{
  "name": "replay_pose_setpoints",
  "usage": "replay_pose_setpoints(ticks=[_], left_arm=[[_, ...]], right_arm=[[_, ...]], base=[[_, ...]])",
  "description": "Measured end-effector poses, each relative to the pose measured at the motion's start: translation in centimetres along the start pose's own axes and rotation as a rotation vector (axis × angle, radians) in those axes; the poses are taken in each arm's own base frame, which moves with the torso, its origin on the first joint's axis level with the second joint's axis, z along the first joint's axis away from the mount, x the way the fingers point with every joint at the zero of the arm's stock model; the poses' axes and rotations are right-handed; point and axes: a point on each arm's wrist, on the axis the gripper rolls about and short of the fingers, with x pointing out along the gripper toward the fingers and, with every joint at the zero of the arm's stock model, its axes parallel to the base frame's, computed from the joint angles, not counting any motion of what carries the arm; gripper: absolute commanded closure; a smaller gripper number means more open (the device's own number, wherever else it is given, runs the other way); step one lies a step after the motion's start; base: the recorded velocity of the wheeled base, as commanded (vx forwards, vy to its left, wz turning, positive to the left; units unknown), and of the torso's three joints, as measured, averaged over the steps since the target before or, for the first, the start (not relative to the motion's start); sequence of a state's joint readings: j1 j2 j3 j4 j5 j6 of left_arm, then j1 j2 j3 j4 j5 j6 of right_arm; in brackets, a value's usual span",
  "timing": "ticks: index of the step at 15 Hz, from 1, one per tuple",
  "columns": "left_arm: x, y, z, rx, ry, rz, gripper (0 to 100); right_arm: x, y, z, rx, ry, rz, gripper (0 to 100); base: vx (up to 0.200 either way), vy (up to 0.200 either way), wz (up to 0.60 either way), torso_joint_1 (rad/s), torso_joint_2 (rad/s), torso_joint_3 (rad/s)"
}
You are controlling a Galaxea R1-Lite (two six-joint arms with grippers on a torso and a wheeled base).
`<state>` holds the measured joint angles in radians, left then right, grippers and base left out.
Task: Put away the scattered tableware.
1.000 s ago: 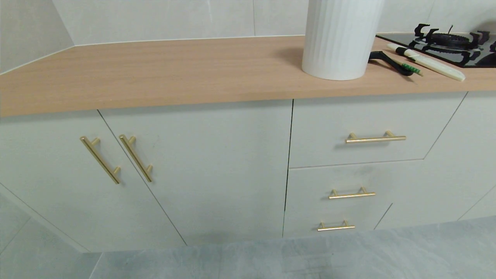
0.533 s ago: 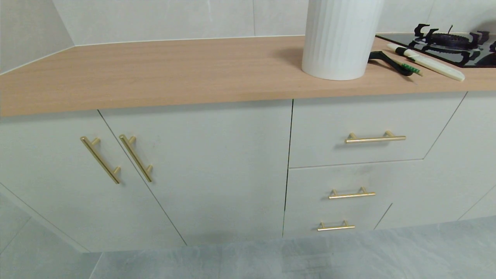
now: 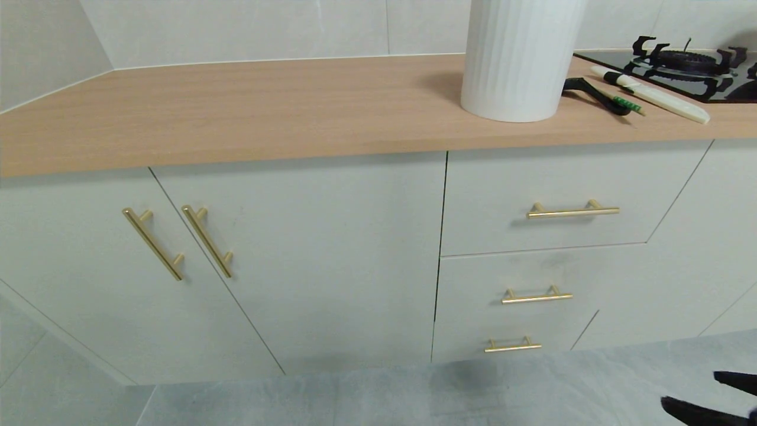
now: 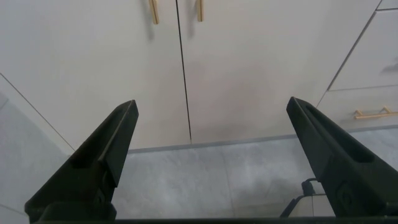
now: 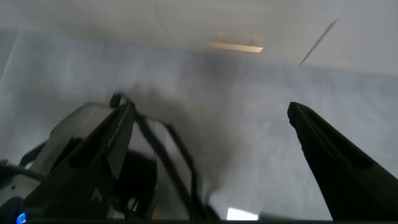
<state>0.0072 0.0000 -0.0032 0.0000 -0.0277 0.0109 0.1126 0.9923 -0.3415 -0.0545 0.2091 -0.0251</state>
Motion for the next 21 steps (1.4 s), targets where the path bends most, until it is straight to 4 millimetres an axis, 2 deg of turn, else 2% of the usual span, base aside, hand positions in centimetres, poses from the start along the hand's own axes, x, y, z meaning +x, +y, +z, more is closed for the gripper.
replay_pose_setpoints(ticks=[4, 7, 9, 13, 19, 21], left_arm=[[0.0, 0.0, 0.0, 0.000, 0.000, -0.001, 0], [0.0, 0.0, 0.0, 0.000, 0.000, -0.001, 0], [0.0, 0.0, 0.0, 0.000, 0.000, -0.001, 0], [0.0, 0.0, 0.0, 0.000, 0.000, -0.001, 0], [0.0, 0.0, 0.0, 0.000, 0.000, 0.000, 0], [0.0, 0.0, 0.0, 0.000, 0.000, 0.000, 0]], right_arm=[[7.7, -1.3, 4.8, 0.004, 0.087, 0.019, 0], [13.0, -2.2, 7.6, 0.000, 0.100, 0.004, 0], [15.9, -2.8, 8.5, -0.014, 0.092, -0.024, 0], [20.3, -3.8, 7.6, -0.042, 0.036, -0.145, 0], [24.0, -4.0, 5.4, -0.073, -0.067, -0.208, 0], [24.8, -4.0, 4.6, -0.074, -0.049, -0.225, 0]], base=[[0.000, 0.000, 0.00, 0.000, 0.00, 0.000], [0.000, 0.000, 0.00, 0.000, 0.00, 0.000], [0.000, 0.000, 0.00, 0.000, 0.00, 0.000], [0.000, 0.000, 0.00, 0.000, 0.00, 0.000], [0.000, 0.000, 0.00, 0.000, 0.00, 0.000], [0.000, 0.000, 0.00, 0.000, 0.00, 0.000]])
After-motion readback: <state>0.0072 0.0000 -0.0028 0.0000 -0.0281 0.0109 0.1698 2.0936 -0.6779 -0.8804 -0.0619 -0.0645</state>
